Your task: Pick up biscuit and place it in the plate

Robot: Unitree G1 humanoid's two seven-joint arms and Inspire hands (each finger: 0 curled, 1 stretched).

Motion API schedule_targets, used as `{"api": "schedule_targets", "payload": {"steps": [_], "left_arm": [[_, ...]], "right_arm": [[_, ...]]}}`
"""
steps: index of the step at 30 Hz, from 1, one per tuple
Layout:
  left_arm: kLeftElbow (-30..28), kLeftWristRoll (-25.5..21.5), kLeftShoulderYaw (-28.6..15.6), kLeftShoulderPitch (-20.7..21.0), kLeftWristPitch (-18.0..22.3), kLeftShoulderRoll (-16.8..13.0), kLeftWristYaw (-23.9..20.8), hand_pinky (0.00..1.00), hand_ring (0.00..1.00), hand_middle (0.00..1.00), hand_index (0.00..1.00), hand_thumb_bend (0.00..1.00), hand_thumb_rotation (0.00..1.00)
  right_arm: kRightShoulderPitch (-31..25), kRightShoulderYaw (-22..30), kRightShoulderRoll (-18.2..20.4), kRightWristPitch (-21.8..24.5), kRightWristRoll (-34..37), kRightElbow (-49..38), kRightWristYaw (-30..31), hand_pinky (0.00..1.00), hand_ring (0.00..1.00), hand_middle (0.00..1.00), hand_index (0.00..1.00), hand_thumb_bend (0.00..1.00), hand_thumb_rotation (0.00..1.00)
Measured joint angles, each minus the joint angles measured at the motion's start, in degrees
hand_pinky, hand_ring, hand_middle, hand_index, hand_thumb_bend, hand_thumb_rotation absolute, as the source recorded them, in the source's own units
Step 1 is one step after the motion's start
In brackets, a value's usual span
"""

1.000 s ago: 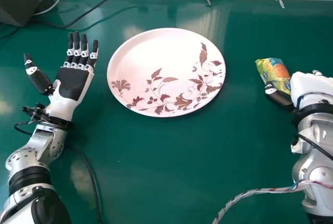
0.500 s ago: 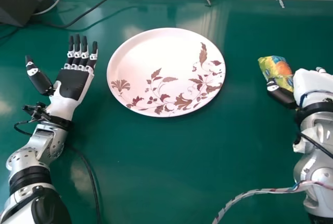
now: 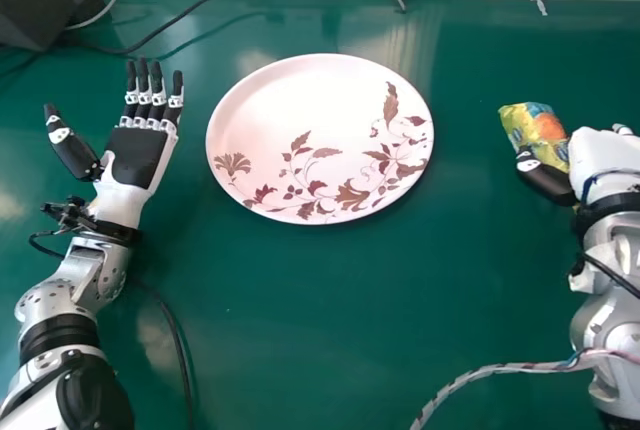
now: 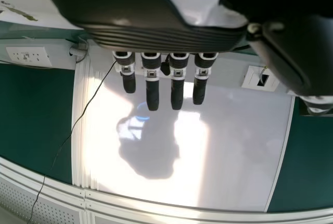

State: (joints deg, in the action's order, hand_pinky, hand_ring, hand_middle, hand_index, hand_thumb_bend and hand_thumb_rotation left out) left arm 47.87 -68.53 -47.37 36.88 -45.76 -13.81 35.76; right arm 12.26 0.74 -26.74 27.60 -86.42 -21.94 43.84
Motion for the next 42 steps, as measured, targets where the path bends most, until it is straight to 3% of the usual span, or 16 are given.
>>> {"api": "schedule_targets", "payload": {"steps": [11, 17, 22, 27, 30, 42], "left_arm": [[0.2, 0.3, 0.4, 0.1, 0.0, 0.0, 1.0, 0.97, 0.88, 0.93, 0.93, 0.99, 0.63], [0.2, 0.4, 0.6, 0.2, -0.1, 0.0, 1.1, 0.95, 0.87, 0.92, 0.93, 0.99, 0.65], [0.2, 0.5, 0.7, 0.2, 0.0, 0.0, 1.4, 0.97, 0.86, 0.92, 0.94, 0.99, 0.65], [0.2, 0.9, 0.8, 0.2, 0.0, 0.0, 1.9, 0.98, 0.87, 0.92, 0.95, 0.99, 0.66], [0.3, 1.1, 0.9, 0.2, -0.1, 0.0, 2.4, 0.99, 0.88, 0.92, 0.95, 0.99, 0.67], [1.8, 2.4, 0.9, 0.6, -0.2, -0.6, 4.2, 1.00, 0.90, 0.95, 0.97, 0.96, 0.68]], "right_arm": [[0.2, 1.8, -0.6, -1.0, -1.3, -3.4, 3.3, 0.20, 0.20, 0.24, 0.44, 0.27, 0.22], [0.3, 2.5, -1.1, -2.6, -1.9, -4.7, 3.9, 0.19, 0.19, 0.24, 0.43, 0.25, 0.27], [0.3, 3.0, -1.1, -3.7, -2.0, -7.2, 5.3, 0.20, 0.20, 0.25, 0.43, 0.25, 0.17], [0.2, 3.4, -0.9, -4.9, -2.3, -9.7, 6.3, 0.20, 0.20, 0.25, 0.43, 0.27, 0.20], [0.3, 3.5, -0.4, -5.6, -3.6, -11.9, 7.3, 0.20, 0.20, 0.25, 0.43, 0.26, 0.24], [2.3, 3.4, 4.1, -10.1, -8.4, -18.7, 11.8, 0.20, 0.20, 0.25, 0.43, 0.25, 0.17]]}}
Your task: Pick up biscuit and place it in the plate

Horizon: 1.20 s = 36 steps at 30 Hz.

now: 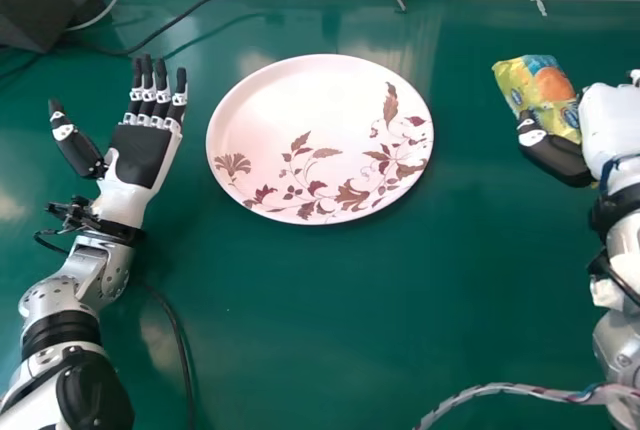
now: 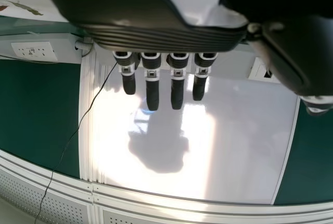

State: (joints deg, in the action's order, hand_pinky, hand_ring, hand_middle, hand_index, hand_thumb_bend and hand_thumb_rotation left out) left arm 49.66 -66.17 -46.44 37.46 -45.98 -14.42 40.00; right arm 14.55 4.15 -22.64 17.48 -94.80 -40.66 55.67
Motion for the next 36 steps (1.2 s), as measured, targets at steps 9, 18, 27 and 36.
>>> {"api": "schedule_targets", "payload": {"steps": [9, 18, 27, 36], "left_arm": [[1.2, 0.6, 0.1, 0.5, -0.4, -0.7, 1.5, 0.99, 0.87, 0.93, 0.96, 0.96, 0.63], [1.9, 1.4, 0.1, 0.9, 0.2, -0.9, 1.5, 1.00, 0.85, 0.91, 0.96, 0.95, 0.61], [2.7, 2.1, -0.1, 1.3, 0.5, -1.2, 1.8, 0.97, 0.83, 0.92, 0.95, 0.97, 0.62], [2.8, 2.2, 0.0, 1.4, 0.7, -1.4, 2.0, 0.96, 0.86, 0.92, 0.96, 0.96, 0.65]], "right_arm": [[1.3, 0.0, 3.4, -3.3, -0.3, -2.5, -1.1, 0.21, 0.21, 0.26, 0.43, 0.26, 0.17], [1.4, -0.8, 6.6, -5.4, -0.3, -2.9, -6.1, 0.20, 0.20, 0.25, 0.41, 0.24, 0.14], [1.4, -2.2, 8.6, -6.9, -0.4, -2.3, -13.0, 0.20, 0.20, 0.25, 0.42, 0.24, 0.14], [1.4, -4.4, 10.6, -7.2, -0.6, -0.5, -17.0, 0.20, 0.20, 0.25, 0.41, 0.23, 0.16]]}}
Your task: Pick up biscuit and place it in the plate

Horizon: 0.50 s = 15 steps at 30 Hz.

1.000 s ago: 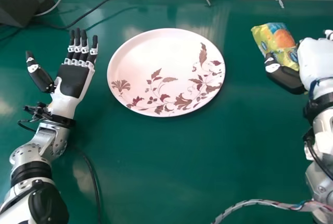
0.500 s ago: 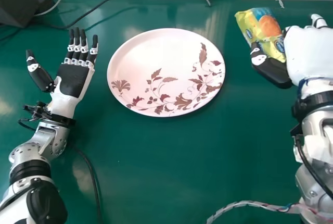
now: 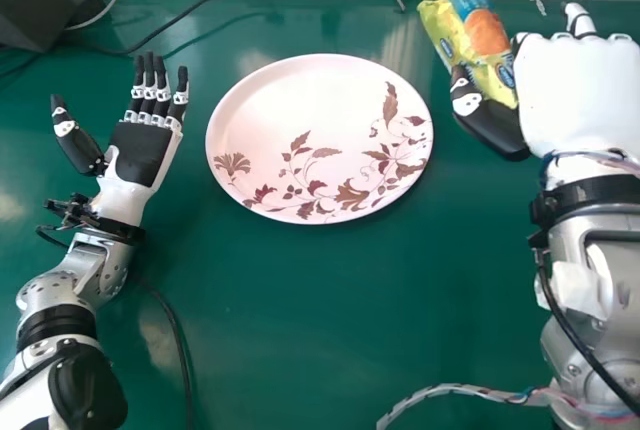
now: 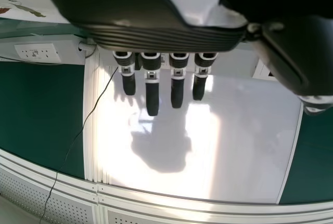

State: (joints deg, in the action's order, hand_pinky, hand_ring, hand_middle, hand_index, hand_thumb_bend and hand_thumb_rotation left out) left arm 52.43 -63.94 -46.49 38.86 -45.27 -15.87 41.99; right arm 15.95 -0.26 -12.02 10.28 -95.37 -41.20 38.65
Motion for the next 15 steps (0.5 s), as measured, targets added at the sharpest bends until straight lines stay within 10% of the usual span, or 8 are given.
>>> {"api": "schedule_targets", "payload": {"steps": [15], "left_arm": [[0.6, 0.3, 0.0, 0.3, -0.5, -0.5, -0.1, 0.93, 0.84, 0.88, 0.93, 0.96, 0.68]], "right_arm": [[0.9, -3.0, 0.3, -1.0, -0.9, 3.0, -3.7, 0.20, 0.20, 0.26, 0.41, 0.27, 0.12]]}}
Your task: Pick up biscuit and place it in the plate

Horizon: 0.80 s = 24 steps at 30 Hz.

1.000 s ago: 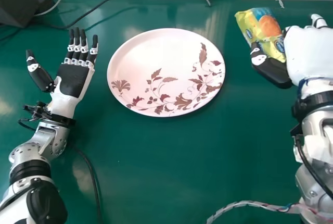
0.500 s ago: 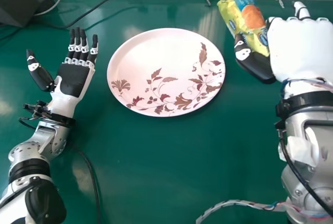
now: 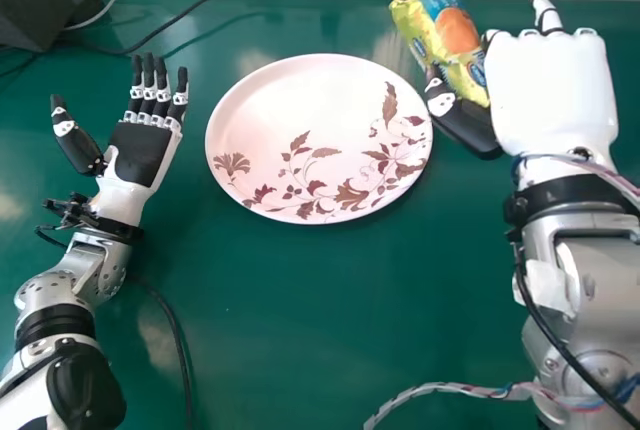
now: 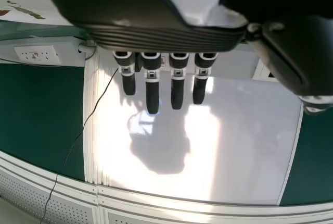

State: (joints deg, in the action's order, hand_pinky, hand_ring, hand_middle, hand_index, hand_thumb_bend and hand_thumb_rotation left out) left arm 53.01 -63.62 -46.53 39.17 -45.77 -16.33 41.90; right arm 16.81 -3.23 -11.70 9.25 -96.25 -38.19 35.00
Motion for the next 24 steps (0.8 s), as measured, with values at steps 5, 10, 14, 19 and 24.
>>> {"api": "schedule_targets", "payload": {"steps": [5, 10, 14, 19, 24], "left_arm": [[0.0, 0.1, 0.1, 0.1, 0.5, -0.1, 0.0, 0.95, 0.84, 0.88, 0.96, 0.96, 0.69], [-0.2, 0.1, 0.1, 0.1, 0.4, -0.1, 0.0, 0.92, 0.82, 0.88, 0.98, 0.97, 0.66], [-0.2, 0.4, 0.1, 0.1, 0.6, -0.2, 0.5, 0.89, 0.79, 0.87, 0.97, 0.99, 0.66], [-0.2, 0.6, 0.1, 0.1, 0.6, -0.3, 1.2, 0.90, 0.82, 0.89, 0.95, 0.98, 0.64], [-0.9, 0.8, 0.1, 0.1, 0.8, -0.2, 1.2, 0.91, 0.86, 0.91, 0.97, 0.97, 0.65]], "right_arm": [[0.2, -1.3, 0.5, 0.1, 0.0, 1.5, -1.2, 0.20, 0.21, 0.26, 0.42, 0.28, 0.03], [0.6, -3.0, 1.2, 0.2, -0.6, 3.4, -3.6, 0.20, 0.20, 0.25, 0.42, 0.31, 0.01], [1.2, -4.0, 1.6, 0.3, 0.1, 5.3, -6.1, 0.20, 0.21, 0.26, 0.43, 0.34, 0.00], [2.4, -4.6, 1.8, 0.7, 1.5, 8.3, -7.8, 0.19, 0.20, 0.26, 0.43, 0.37, 0.00], [2.9, -5.3, 2.1, 1.1, 3.5, 10.0, -8.6, 0.20, 0.21, 0.26, 0.43, 0.36, 0.03]]}}
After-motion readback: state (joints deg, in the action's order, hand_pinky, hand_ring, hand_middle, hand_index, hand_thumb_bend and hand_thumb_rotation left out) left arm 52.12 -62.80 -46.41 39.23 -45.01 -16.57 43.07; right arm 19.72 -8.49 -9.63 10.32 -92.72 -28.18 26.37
